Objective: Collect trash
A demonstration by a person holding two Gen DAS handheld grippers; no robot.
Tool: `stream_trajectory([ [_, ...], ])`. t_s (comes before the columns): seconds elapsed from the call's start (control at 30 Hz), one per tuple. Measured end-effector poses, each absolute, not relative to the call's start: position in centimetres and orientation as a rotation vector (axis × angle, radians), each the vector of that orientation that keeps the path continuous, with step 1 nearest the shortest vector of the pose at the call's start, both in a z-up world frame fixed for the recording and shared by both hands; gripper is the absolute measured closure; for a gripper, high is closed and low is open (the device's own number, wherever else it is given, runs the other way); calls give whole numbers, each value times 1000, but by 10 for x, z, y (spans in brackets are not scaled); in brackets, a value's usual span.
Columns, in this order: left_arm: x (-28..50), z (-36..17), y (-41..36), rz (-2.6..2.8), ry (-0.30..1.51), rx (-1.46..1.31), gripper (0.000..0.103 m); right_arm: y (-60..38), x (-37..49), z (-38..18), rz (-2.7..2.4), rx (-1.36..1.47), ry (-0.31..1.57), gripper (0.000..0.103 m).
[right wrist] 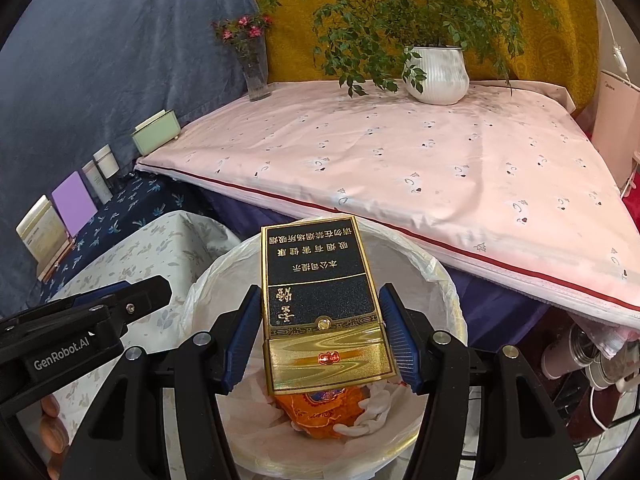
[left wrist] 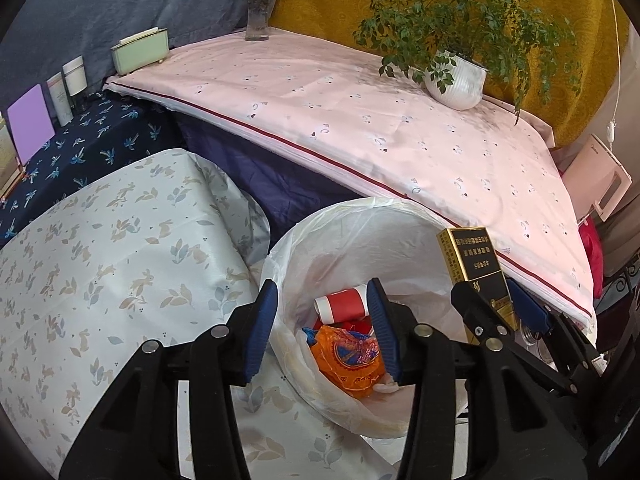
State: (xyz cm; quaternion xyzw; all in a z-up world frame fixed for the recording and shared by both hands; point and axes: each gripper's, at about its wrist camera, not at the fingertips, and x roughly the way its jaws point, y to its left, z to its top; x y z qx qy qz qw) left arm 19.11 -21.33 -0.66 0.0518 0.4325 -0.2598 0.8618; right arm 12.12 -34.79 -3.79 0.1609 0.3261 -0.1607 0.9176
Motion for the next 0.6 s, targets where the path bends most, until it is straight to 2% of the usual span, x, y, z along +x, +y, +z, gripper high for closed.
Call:
stream_trajectory([
  [0.6,192,-3,-201,-523,897,107,59,-338,124,-29,-316,309,655,45],
])
